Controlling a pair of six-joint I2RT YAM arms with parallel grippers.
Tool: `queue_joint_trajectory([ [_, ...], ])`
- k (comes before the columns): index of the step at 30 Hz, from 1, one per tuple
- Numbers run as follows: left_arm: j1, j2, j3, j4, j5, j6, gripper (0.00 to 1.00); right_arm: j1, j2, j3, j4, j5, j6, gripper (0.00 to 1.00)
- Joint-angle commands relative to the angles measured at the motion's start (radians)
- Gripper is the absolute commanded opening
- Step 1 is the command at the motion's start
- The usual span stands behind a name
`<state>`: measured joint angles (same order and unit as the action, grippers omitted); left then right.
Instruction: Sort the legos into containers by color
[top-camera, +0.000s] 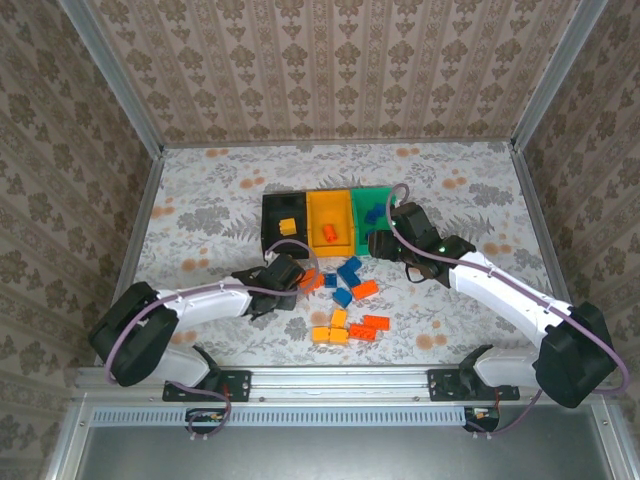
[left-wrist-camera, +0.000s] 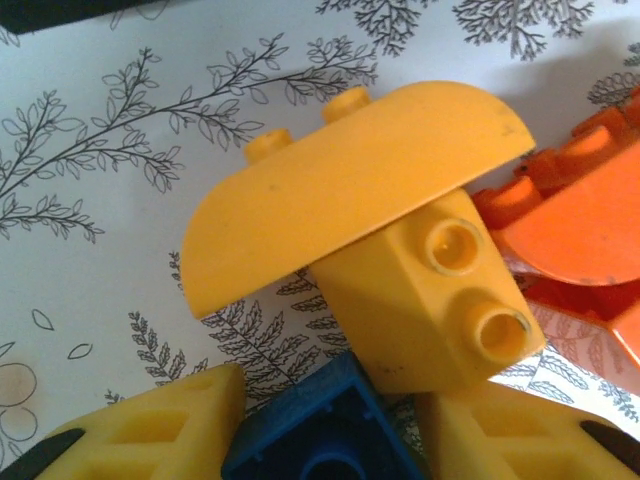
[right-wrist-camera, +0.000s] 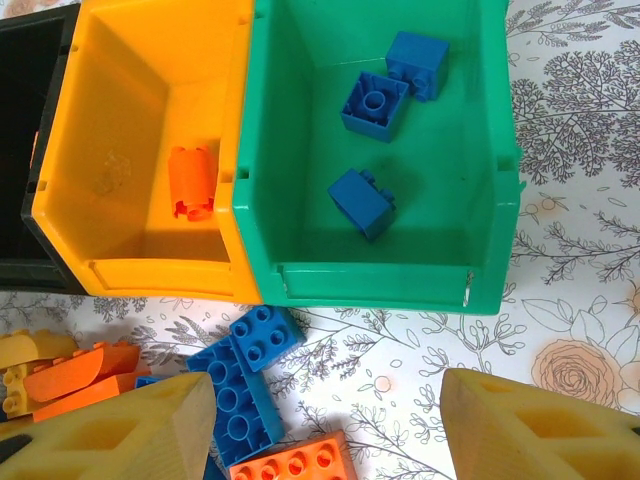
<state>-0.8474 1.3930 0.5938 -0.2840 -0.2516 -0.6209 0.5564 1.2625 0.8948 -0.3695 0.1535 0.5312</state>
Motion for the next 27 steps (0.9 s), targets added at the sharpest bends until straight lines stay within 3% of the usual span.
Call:
queue_joint_trajectory([
  [1, -0.025, -0.061, 0.000, -0.068, -0.019, -0.022, 0.43, -0.004, -0.026, -0.006, -0.008, 0.032, 0.012, 0.63],
  [7, -0.069, -0.215, 0.052, -0.173, -0.041, -0.032, 0.42, -0.013, -0.044, -0.035, 0.002, 0.040, 0.032, 0.63],
  [11, -0.070, -0.218, 0.158, -0.158, -0.030, 0.012, 0.42, -0.022, -0.064, -0.075, 0.005, 0.057, 0.049, 0.63],
  [15, -0.068, -0.094, 0.326, -0.083, 0.001, 0.085, 0.42, -0.032, -0.084, -0.120, 0.001, 0.070, 0.070, 0.63],
  [23, -0.028, 0.298, 0.748, 0.019, 0.124, 0.217, 0.42, -0.035, -0.131, -0.207, -0.011, 0.075, 0.097, 0.63],
  [27, -0.013, 0.483, 0.975, -0.009, 0.194, 0.247, 0.42, -0.036, -0.157, -0.224, -0.027, 0.081, 0.098, 0.63],
])
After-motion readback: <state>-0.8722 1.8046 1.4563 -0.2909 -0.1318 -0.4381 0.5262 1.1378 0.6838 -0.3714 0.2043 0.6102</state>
